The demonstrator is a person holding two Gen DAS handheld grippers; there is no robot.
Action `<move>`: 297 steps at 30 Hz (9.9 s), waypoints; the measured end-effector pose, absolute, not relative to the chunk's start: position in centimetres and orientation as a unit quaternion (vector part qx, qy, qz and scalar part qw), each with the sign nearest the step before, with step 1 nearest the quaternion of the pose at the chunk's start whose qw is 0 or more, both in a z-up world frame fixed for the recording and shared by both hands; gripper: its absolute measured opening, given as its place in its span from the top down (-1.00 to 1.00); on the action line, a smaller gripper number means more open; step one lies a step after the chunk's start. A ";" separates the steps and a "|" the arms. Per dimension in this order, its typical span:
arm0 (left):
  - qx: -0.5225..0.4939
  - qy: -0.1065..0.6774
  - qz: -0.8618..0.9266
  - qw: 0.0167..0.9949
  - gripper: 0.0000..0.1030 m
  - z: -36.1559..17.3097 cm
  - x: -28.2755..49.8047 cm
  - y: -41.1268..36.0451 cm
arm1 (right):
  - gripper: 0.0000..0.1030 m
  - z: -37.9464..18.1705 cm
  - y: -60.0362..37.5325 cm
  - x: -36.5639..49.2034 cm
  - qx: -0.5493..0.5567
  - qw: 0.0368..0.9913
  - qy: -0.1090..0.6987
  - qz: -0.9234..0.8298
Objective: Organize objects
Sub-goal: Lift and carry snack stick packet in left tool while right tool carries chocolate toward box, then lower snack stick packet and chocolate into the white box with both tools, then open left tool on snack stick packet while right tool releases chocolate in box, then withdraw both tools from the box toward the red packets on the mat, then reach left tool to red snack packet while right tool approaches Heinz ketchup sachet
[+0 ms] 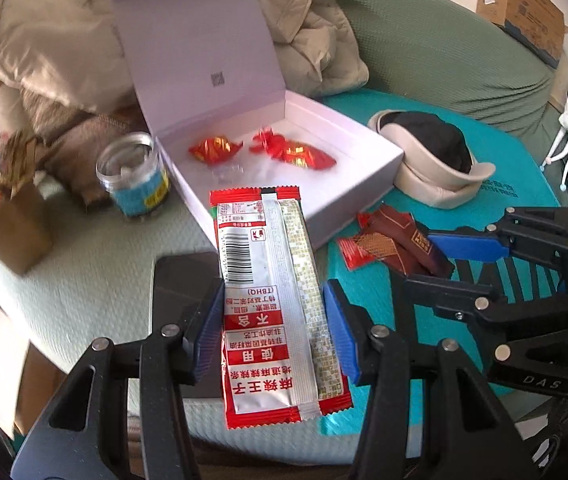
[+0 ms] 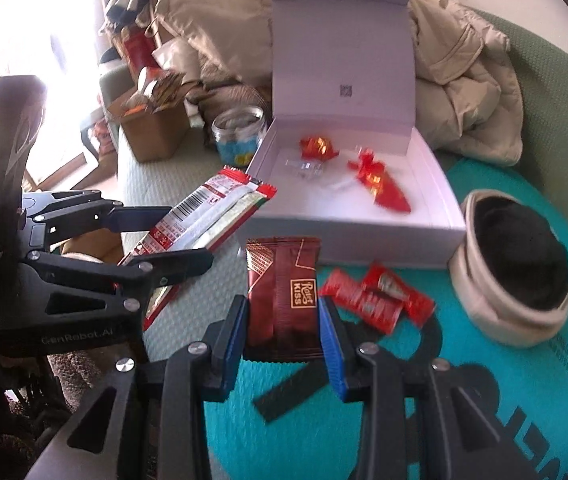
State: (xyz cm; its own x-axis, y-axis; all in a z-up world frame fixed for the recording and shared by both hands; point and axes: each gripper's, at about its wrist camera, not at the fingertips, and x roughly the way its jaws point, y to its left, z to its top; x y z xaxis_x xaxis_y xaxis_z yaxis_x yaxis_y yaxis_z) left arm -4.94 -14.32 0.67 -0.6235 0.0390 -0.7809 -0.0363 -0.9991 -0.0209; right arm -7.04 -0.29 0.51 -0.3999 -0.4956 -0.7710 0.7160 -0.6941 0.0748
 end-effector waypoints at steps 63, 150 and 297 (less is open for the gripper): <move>-0.477 0.050 0.876 0.055 0.06 -2.9 -25.3 -17.1 | 0.31 -0.1 -6.1 -27.4 0.418 0.301 0.132 -0.847; -0.385 0.004 0.921 -0.064 -0.46 9.5 -10.4 -17.0 | -0.25 9.4 -3.3 -14.9 0.315 0.317 0.183 -0.876; -0.489 -0.041 0.869 0.067 -0.20 -5.4 -11.7 -4.8 | 0.47 -7.8 12.8 -12.2 0.512 0.231 0.115 -0.820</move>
State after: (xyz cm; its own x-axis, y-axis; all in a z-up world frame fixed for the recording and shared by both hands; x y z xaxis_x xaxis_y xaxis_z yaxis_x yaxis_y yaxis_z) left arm -11.66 -4.83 -5.41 -0.5135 0.1572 -0.8436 -0.0763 -0.9875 -0.1376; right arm -12.24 12.83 -7.79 -0.3698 -0.2608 -0.8918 0.4966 -0.8667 0.0475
